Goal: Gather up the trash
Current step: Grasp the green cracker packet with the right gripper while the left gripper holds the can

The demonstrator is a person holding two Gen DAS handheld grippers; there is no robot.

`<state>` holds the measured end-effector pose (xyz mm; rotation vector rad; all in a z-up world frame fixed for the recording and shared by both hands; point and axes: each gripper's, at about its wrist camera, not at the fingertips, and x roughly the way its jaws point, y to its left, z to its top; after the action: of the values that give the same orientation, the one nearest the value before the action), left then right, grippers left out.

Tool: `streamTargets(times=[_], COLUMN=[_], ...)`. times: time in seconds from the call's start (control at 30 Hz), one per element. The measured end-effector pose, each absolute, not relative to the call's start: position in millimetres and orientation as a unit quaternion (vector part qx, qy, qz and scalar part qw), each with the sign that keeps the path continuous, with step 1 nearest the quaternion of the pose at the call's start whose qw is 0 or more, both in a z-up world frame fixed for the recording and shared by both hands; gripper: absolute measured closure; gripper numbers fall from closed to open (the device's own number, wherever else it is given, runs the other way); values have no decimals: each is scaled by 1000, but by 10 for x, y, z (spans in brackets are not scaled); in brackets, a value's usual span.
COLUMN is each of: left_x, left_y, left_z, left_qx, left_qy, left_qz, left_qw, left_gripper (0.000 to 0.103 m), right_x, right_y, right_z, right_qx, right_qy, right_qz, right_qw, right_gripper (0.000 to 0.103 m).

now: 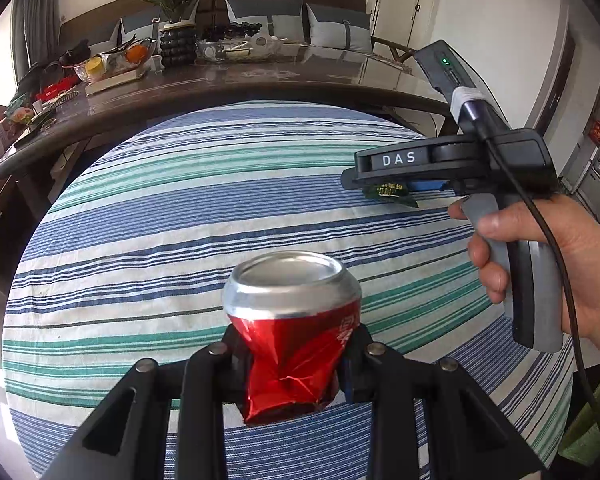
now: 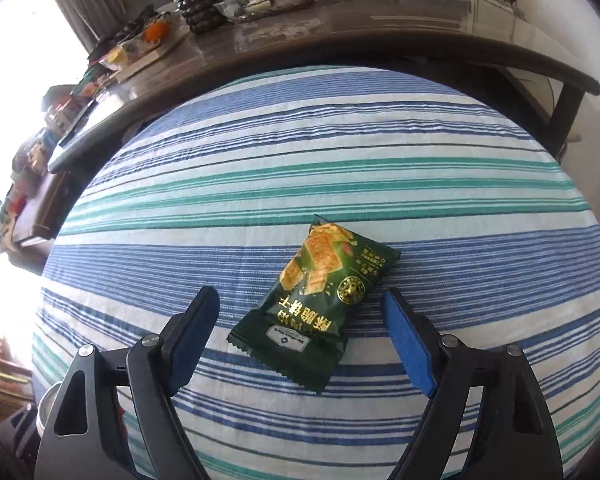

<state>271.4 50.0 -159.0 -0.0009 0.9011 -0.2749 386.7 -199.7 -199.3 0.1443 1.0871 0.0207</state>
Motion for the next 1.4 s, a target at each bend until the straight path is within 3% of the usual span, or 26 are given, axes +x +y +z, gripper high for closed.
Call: streamTargets(times=[0.03, 0.1, 0.2, 0.63, 0.67, 0.73, 0.77, 0.8, 0.93, 1.33, 1.37, 1.4], left_x=[2719, 2724, 2690, 2161, 2095, 2019, 2001, 1980, 1932, 1943, 1960, 1998], left_y=[485, 466, 422, -266, -329, -443, -476, -495, -572, -377, -362, -359], left_z=[-1592, -1588, -1567, -1700, -1703, -1713, -1714, -1711, -1649, -1558, -1565, -1576], left_qx=[1, 1, -1, -21, -16, -3, -2, -6, 14, 10, 6, 6], left_qy=[435, 436, 432, 427, 417, 416, 421, 423, 412, 430, 431, 434], left_qz=[-132, -134, -141, -164, -154, -143, -145, -150, -159, -180, -181, -181], left_qw=[890, 890, 891, 889, 896, 898, 895, 894, 897, 885, 884, 883], left_gripper=[72, 72, 72, 69, 67, 48, 33, 29, 29, 29, 29, 29], right_x=[3879, 3820, 3595, 1596, 1535, 1465, 1452, 1439, 1460, 1750, 1756, 1768], right_y=[-1939, -1893, -1964, -2646, -2704, -2791, -2827, -2855, -2780, -2566, -2546, -2531], right_z=[-2007, -2008, -1984, -1877, -1883, -1873, -1864, -1842, -1718, -1797, -1798, -1799], right_qx=[45, -2, -19, -65, -59, -41, -31, -24, -57, -78, -82, -89], right_qy=[512, 496, 487, 475, 468, 462, 465, 467, 468, 523, 523, 524], right_qz=[-4, -29, -5, 124, 119, 107, 103, 104, 98, 72, 70, 67], right_qw=[858, 868, 873, 869, 874, 879, 879, 878, 876, 846, 845, 844], right_gripper=[23, 59, 62, 60, 56, 45, 36, 32, 24, 32, 34, 44])
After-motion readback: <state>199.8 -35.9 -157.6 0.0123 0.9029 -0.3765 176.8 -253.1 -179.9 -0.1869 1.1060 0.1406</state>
